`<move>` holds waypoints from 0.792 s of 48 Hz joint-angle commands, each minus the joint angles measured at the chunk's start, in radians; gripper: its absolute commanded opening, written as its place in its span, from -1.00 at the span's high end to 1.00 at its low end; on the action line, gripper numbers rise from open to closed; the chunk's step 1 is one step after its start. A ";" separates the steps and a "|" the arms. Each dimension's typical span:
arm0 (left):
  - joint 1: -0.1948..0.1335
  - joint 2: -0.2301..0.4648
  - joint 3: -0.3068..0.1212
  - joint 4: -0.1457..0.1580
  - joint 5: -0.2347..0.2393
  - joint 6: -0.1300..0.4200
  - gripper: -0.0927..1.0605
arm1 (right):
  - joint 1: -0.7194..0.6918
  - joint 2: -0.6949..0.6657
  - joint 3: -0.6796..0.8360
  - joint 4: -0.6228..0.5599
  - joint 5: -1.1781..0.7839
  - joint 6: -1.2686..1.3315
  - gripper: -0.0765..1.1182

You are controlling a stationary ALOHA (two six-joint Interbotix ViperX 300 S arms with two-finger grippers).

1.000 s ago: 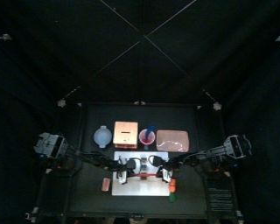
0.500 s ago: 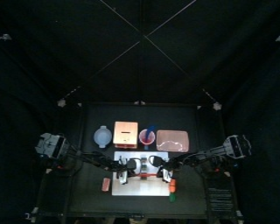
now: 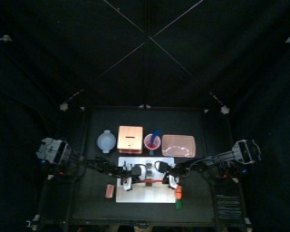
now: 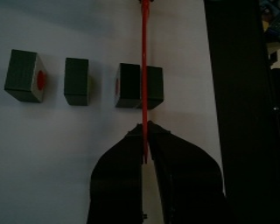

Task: Place sushi on board then cut the sushi with the knife then place the pieces on the plate
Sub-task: Cut the sushi into 4 pieces

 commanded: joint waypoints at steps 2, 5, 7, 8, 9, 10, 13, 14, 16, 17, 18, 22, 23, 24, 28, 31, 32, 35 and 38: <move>-0.009 -0.028 0.006 0.006 0.009 0.005 0.07 | 0.005 -0.032 0.011 0.000 0.008 0.005 0.37; -0.009 -0.025 0.008 0.009 0.009 0.003 0.07 | 0.005 -0.032 0.012 -0.002 0.006 0.005 0.37; -0.009 -0.021 0.008 0.011 0.009 0.003 0.07 | 0.003 -0.031 0.015 -0.002 0.005 0.005 0.37; -0.009 -0.020 0.008 0.011 0.009 0.003 0.07 | 0.003 -0.031 0.015 -0.002 0.005 0.005 0.37; -0.009 -0.018 0.006 0.011 0.008 0.003 0.07 | 0.003 -0.029 0.017 -0.003 0.005 0.005 0.37; -0.009 -0.017 0.006 0.011 0.009 0.003 0.07 | 0.003 -0.029 0.017 -0.002 0.005 0.005 0.37; -0.009 -0.015 0.006 0.011 0.009 0.003 0.07 | 0.005 -0.029 0.020 -0.002 0.005 0.005 0.37; -0.009 -0.015 0.006 0.011 0.009 0.002 0.07 | 0.005 -0.029 0.021 0.000 0.005 0.005 0.37; -0.009 -0.015 0.006 0.011 0.009 0.002 0.07 | 0.003 -0.029 0.023 -0.002 0.005 0.005 0.37; -0.009 -0.015 0.006 0.011 0.008 0.000 0.07 | 0.005 -0.028 0.025 -0.002 0.005 0.005 0.37; -0.008 -0.014 0.006 0.011 0.009 0.000 0.07 | 0.003 -0.028 0.025 -0.002 0.005 0.005 0.37; -0.009 -0.009 0.008 0.011 0.009 0.002 0.07 | 0.005 -0.021 0.028 -0.002 0.003 0.005 0.37; -0.009 -0.008 0.006 0.011 0.009 0.002 0.07 | 0.003 -0.020 0.028 -0.003 0.005 0.005 0.37; -0.009 -0.005 0.008 0.011 0.009 0.003 0.07 | 0.003 -0.018 0.028 -0.003 0.005 0.005 0.37; -0.009 0.000 0.006 0.009 0.009 0.002 0.07 | 0.003 -0.015 0.028 -0.003 0.005 0.005 0.37; -0.009 0.003 0.006 0.009 0.009 0.002 0.07 | 0.003 -0.015 0.029 -0.003 0.005 0.005 0.37; -0.009 0.005 0.006 0.009 0.009 0.002 0.07 | 0.003 -0.014 0.028 -0.003 0.003 0.005 0.37; -0.009 0.008 0.008 0.011 0.009 0.002 0.07 | 0.003 -0.014 0.029 -0.003 0.005 0.005 0.37; -0.008 0.012 0.008 0.011 0.009 0.002 0.07 | 0.002 -0.014 0.029 -0.003 0.002 0.005 0.37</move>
